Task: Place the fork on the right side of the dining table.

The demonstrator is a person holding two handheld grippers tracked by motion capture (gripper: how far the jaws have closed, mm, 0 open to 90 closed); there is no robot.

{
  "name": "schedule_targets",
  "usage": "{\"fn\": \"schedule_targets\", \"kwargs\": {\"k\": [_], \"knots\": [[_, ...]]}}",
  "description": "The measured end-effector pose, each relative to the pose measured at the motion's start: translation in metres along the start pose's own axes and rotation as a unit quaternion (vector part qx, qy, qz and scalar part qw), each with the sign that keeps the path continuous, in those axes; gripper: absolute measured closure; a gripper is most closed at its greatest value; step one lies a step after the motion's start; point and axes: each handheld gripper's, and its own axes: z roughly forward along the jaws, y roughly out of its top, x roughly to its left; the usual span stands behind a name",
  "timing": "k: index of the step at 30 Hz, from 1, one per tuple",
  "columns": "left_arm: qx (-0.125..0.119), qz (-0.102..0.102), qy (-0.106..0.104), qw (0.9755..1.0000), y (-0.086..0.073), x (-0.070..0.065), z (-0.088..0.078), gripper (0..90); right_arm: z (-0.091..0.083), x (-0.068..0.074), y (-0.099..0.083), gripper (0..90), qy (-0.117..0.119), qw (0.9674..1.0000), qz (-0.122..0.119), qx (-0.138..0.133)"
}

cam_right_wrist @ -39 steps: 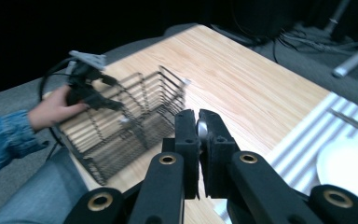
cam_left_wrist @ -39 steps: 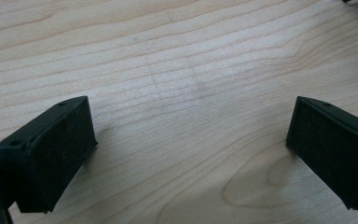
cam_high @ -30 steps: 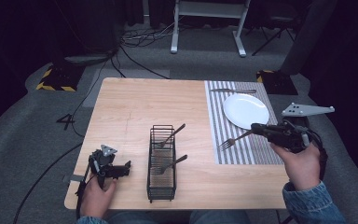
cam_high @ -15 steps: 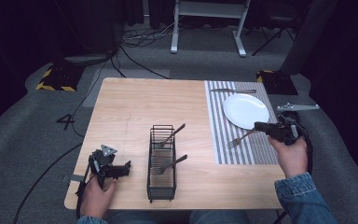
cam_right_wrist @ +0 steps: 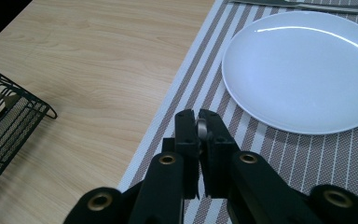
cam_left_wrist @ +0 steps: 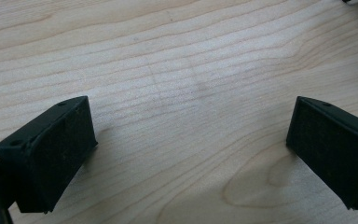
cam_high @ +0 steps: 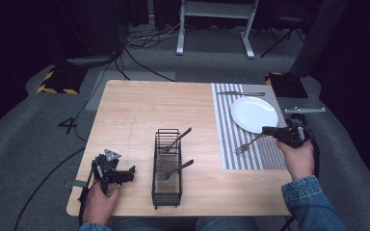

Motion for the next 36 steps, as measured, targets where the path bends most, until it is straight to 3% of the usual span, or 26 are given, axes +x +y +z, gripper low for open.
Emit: {"fn": "schedule_targets", "kwargs": {"k": [7, 16, 24, 36], "knots": [[0.0, 0.0, 0.0, 1.0, 0.0, 0.0, 0.0, 1.2, 0.002, -0.01, 0.0, 80.6, -0.011, 0.9999, 0.011, 0.008], [0.0, 0.0, 0.0, 1.0, 0.0, 0.0, 0.0, 1.2, 0.005, -0.043, -0.009, 68.7, -0.035, 0.9983, 0.045, 0.011], [0.0, 0.0, 0.0, 1.0, 0.0, 0.0, 0.0, 1.2, 0.011, -0.068, -0.027, 59.2, -0.032, 0.9977, 0.059, 0.004], [0.0, 0.0, 0.0, 1.0, 0.0, 0.0, 0.0, 1.2, 0.024, -0.093, -0.057, 54.8, -0.026, 0.9951, 0.095, 0.01]]}}
